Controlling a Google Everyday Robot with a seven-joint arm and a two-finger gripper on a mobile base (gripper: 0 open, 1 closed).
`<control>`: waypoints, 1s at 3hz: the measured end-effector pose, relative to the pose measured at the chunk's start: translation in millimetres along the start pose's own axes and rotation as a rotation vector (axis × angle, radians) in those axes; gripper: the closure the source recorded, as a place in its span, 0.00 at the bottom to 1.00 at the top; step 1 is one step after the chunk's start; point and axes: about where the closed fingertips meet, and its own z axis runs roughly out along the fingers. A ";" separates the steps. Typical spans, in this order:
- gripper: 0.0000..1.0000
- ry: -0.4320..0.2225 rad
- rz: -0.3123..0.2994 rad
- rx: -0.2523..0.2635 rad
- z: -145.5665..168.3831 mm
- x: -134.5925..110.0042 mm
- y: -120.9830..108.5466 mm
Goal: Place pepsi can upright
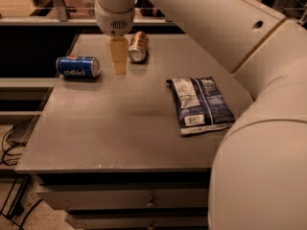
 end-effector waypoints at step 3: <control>0.00 0.033 -0.086 -0.037 61.7 -55.8 -62.4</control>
Offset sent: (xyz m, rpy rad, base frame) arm 0.0669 0.0843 -0.0334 -0.1027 0.0256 0.0784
